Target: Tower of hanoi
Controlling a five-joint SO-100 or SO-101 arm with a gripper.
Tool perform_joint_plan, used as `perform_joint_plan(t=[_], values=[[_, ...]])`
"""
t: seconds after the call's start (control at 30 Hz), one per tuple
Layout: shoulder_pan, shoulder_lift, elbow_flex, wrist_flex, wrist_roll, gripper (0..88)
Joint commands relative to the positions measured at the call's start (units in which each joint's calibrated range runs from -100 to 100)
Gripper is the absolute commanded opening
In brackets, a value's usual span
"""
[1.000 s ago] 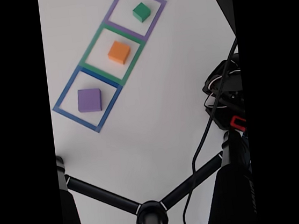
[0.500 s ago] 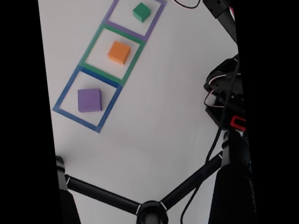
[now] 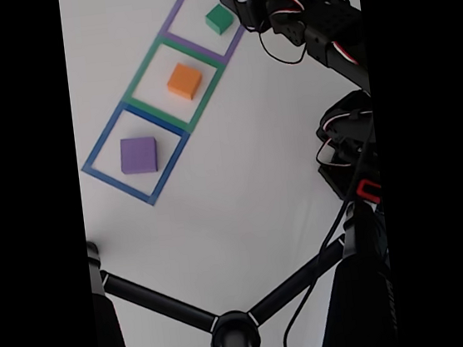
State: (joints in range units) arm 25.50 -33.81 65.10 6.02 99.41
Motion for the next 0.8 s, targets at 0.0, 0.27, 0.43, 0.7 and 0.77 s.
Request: perform_joint_plan(t=[0.0, 0.27, 0.43, 0.7, 0.77], values=[[0.10, 2.69, 1.90, -10.88, 0.59, 2.4], [-0.38, 11.08, 4.17, -24.32, 0.59, 2.4], [-0.77, 16.90, 4.17, -31.28, 0.59, 2.4], [-1.72, 25.29, 3.72, -40.19, 0.59, 2.5], [-2.30, 26.91, 3.63, -41.89, 0.59, 2.5]])
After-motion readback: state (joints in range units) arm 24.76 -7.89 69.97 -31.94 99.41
